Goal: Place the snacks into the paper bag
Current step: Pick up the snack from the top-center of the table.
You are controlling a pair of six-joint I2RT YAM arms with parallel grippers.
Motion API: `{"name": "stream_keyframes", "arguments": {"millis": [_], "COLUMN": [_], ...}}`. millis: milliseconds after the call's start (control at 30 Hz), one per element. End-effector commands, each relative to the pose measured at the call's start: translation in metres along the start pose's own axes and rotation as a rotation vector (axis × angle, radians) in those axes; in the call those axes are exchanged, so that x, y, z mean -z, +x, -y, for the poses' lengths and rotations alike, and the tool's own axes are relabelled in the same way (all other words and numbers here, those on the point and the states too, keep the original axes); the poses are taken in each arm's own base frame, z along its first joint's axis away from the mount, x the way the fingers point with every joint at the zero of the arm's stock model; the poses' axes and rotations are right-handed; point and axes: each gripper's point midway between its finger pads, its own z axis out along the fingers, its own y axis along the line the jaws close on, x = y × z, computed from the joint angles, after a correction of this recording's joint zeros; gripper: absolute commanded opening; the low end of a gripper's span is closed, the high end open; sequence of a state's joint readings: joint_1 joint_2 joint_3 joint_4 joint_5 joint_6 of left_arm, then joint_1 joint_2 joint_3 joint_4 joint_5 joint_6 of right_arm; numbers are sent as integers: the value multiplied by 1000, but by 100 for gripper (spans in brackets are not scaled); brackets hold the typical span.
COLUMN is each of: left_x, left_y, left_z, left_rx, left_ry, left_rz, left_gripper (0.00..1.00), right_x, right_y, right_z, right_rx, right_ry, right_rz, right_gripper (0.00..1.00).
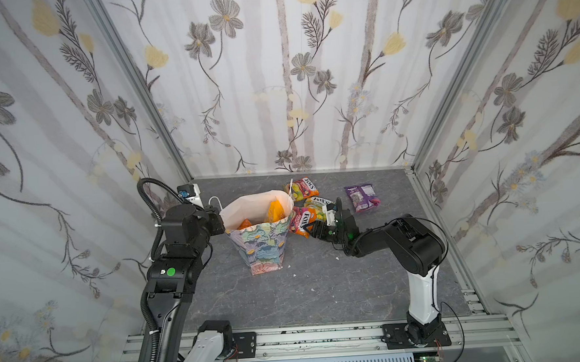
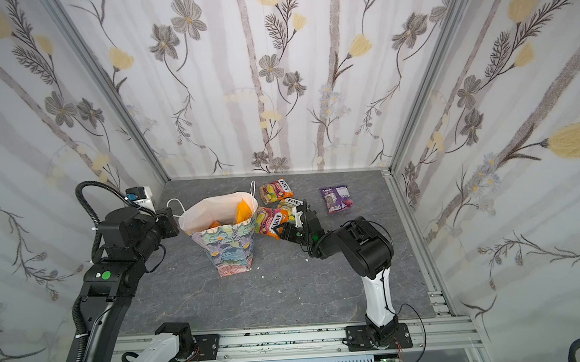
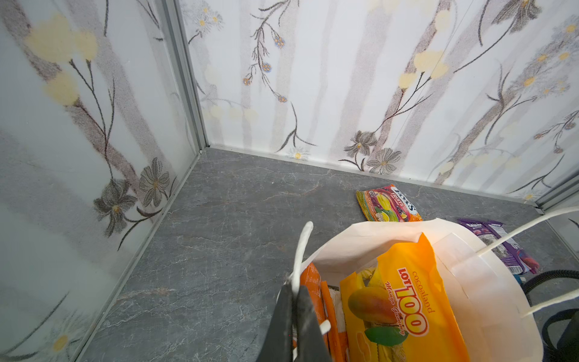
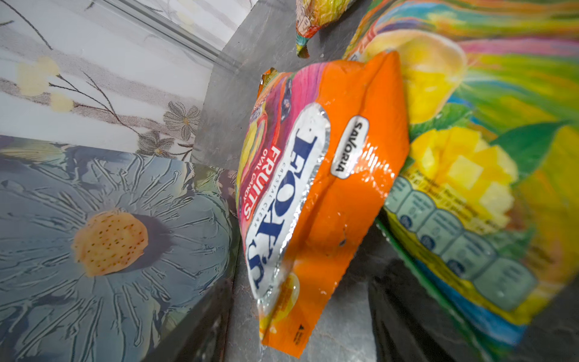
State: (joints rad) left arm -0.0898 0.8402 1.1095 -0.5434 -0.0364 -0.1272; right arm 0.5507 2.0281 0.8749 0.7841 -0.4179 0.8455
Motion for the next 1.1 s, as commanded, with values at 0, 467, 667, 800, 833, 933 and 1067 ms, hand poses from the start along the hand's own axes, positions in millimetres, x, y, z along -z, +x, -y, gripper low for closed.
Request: {"name": "stream_keyframes", "arguments": {"millis": [0,467,667,800,833,933,1067], "left_x": [2,3,3,4,4,4,4], "left_y": [-8,-6,-6,-7,-6,-7,-6], "left_z": [1,-1,-1,-1,-1,-1,-2], "left_rx": [-8,-10,-9,-9,-10,-10,-10], "left_ry": [2,-4,-4,-5,-5,-5,-8], "left_rz": [25,23,24,27,26,28,28], "left_gripper": [1,2,2,2,2,2,2], "right_x": [-3,-9,-10,-13,-13,-14,-13], "right_y": [-7,-15,-17,-16,-16,-15,-16], "right_z": [-10,-13,-10,-8,-8,-7,-8], "right_rx": [6,-21,-30,-39,-41,-44,-49], "right_ry": [-46,-82,-79,-82,-83,-86,-90], "right_rz": [20,43,46,41,41,40,45], "right_gripper": [69,63,59,51,50,45,35]}}
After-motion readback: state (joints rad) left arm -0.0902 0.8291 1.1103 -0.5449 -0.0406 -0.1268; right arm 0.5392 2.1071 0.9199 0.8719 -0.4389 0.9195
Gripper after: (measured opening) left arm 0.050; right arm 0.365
